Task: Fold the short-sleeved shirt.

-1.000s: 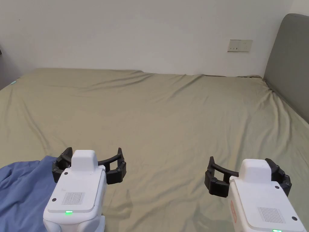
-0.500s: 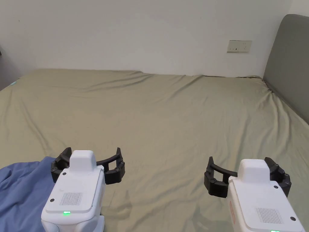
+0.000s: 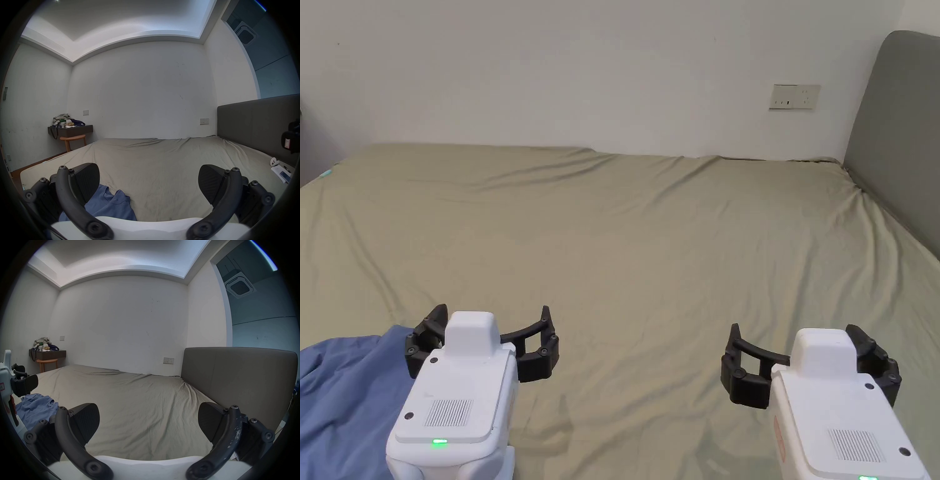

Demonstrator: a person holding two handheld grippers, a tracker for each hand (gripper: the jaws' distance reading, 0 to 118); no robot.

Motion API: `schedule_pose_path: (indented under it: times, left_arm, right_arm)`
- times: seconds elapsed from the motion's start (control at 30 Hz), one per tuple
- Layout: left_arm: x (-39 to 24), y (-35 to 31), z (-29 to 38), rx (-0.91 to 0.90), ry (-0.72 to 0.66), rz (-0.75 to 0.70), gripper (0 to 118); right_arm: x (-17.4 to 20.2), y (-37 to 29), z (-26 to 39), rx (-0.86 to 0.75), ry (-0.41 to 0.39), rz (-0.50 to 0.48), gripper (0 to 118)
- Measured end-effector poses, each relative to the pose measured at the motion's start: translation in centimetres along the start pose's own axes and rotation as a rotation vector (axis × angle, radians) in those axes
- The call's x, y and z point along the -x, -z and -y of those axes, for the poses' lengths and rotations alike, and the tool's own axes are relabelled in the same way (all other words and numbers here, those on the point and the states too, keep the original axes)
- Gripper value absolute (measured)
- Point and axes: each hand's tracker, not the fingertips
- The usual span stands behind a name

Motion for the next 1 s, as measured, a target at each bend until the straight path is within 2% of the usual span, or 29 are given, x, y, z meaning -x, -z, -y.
schedule_pose_path:
  times: [0.1, 0.13, 0.17, 0.2, 0.23, 0.27, 0.3, 0.5, 0.63, 0.8, 1.0]
  left_arm:
    - [0.1, 0.0, 0.0, 0.003, -0.01, -0.003, 112]
    - [0.2, 0.0, 0.0, 0.002, -0.016, 0.0, 102]
    - [0.3, -0.1, -0.1, 0.003, -0.021, 0.005, 87]
    - [0.4, -0.2, -0.1, 0.003, -0.026, 0.01, 67]
    - [0.4, -0.3, -0.1, 0.002, -0.031, 0.02, 24]
    - [0.3, -0.3, -0.1, 0.003, -0.028, 0.024, 0]
    - [0.2, -0.3, -0.1, 0.005, -0.02, 0.022, 0]
    - [0.7, -0.7, 0.1, 0.006, 0.012, 0.021, 0]
    - [2.7, -1.3, 0.2, 0.008, 0.0, -0.017, 0]
    - [7.9, -2.8, 0.5, 0.023, -0.003, -0.148, 0]
    - [15.9, -6.8, 1.1, 0.05, 0.03, -0.343, 0]
  right_arm:
    - [0.0, 0.0, -0.1, 0.002, 0.002, 0.001, 118]
    - [0.0, 0.0, -0.1, 0.001, 0.002, 0.002, 112]
    - [0.0, 0.0, -0.1, 0.002, 0.002, 0.003, 99]
    - [0.0, 0.0, -0.1, 0.005, 0.003, 0.004, 80]
    - [0.0, 0.0, -0.1, 0.008, 0.005, 0.001, 42]
    - [0.0, 0.0, -0.1, 0.013, 0.008, -0.004, 13]
    - [0.1, 0.1, -0.1, 0.017, 0.008, -0.002, 2]
    - [0.6, 0.5, -0.2, 0.033, 0.013, -0.031, 1]
    - [2.5, 1.3, -0.5, 0.035, 0.006, -0.098, 1]
    - [7.6, 2.1, -1.5, 0.007, -0.009, -0.235, 1]
    - [15.7, 1.9, -2.5, -0.025, -0.007, -0.435, 1]
